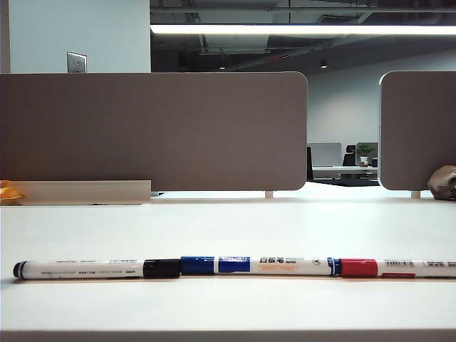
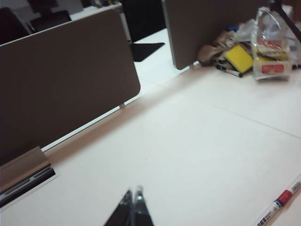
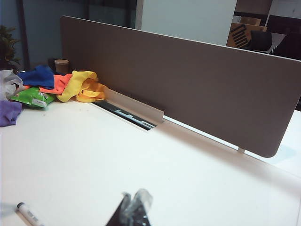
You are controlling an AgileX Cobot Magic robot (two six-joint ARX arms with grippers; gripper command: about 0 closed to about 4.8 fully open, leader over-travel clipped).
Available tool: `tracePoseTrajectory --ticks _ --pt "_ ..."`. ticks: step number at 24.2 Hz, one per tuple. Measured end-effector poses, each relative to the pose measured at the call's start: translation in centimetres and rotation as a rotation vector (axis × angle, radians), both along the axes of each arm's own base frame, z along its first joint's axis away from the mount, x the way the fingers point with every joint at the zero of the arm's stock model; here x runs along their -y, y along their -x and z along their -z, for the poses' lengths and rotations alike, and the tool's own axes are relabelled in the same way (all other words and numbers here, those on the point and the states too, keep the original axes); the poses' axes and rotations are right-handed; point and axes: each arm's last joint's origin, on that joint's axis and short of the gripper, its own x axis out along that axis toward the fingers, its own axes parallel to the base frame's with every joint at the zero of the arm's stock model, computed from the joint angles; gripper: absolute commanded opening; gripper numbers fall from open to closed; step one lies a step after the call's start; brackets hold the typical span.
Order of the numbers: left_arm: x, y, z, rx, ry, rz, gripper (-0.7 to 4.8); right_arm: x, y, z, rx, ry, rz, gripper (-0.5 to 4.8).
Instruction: Pick up the markers one by one and line them up horizontally in a straight line on the table.
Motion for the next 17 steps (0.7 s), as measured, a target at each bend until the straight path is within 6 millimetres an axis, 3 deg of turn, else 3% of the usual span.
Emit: tracePoseTrajectory --ticks 10,14,17 --pt "-1.5 1.9 6.1 -0.042 0.092 -0.100 -0.06 0.1 0.1 6.2 -0.088 -0.026 0.026 -0.06" --pt "-1.1 1.3 8.4 -0.098 0.071 -0.105 -0.06 0.0 -0.4 8.2 -0.114 -0.013 0.057 -0.06" --pt "-0.5 0.5 11.8 -0.220 0.049 -0.072 -0.06 -0.3 -1.0 10.2 -0.173 0.022 0.071 -0.06"
